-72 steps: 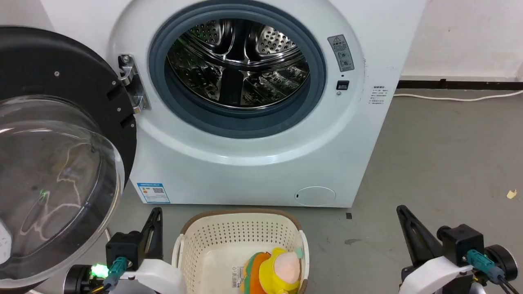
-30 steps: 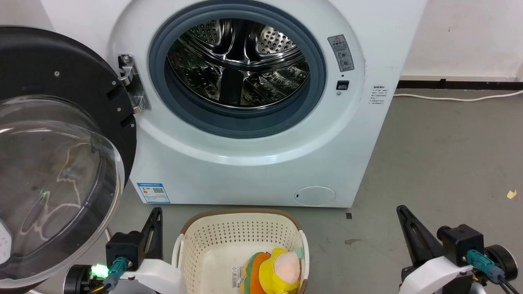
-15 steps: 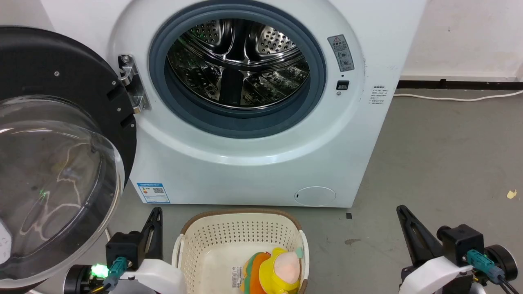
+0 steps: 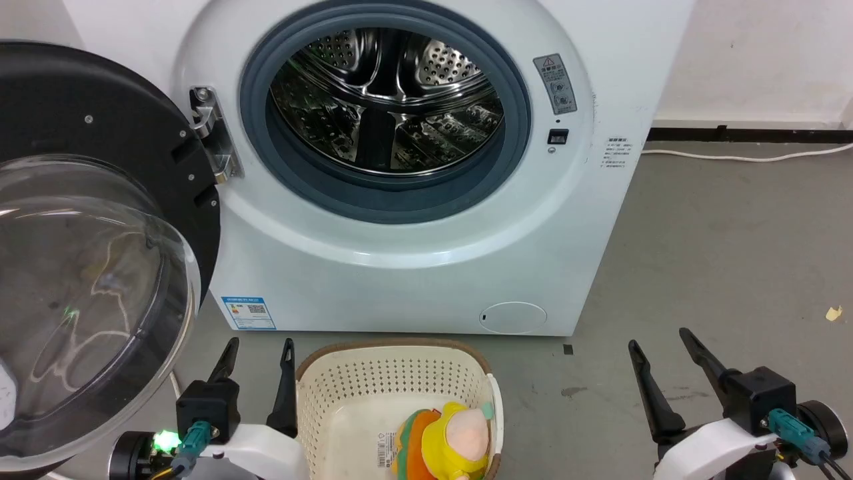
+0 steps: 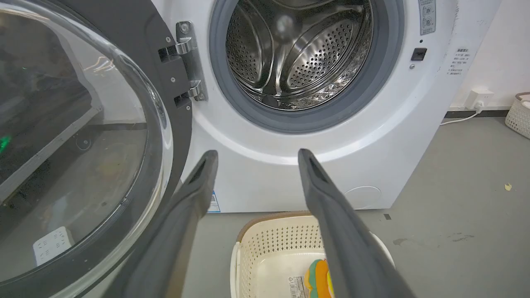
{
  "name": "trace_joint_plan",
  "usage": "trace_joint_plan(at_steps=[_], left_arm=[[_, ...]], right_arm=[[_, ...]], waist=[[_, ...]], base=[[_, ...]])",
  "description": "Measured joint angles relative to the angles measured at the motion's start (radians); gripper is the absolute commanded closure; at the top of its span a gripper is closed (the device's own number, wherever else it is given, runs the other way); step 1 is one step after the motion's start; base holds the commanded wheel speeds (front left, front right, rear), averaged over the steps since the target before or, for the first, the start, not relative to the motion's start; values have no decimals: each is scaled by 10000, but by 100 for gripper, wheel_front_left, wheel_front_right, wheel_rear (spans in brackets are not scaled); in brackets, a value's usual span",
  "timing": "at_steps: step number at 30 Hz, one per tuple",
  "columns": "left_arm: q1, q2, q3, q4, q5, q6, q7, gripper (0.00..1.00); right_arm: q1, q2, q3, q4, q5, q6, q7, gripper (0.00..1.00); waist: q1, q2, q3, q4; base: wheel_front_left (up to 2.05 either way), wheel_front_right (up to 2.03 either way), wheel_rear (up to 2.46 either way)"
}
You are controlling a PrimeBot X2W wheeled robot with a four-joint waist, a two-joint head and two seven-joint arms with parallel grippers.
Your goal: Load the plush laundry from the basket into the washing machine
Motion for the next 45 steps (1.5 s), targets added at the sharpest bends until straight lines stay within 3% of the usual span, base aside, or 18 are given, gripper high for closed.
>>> trace_joint_plan(at_steps=[17,45], left_arm=[[-460,23,-345,491,-107,-198,-414,0],[-3723,656,-1824,4654,-838,-550,196,0]], right_arm=[[-66,0,-136,-100,268,0,-408,0],[-758,0,-61,-803,1187,0,-984,0]], waist=[[1,1,902,-263],[2,0,3569,-1195]], base=[[0,0,0],[0,0,0]])
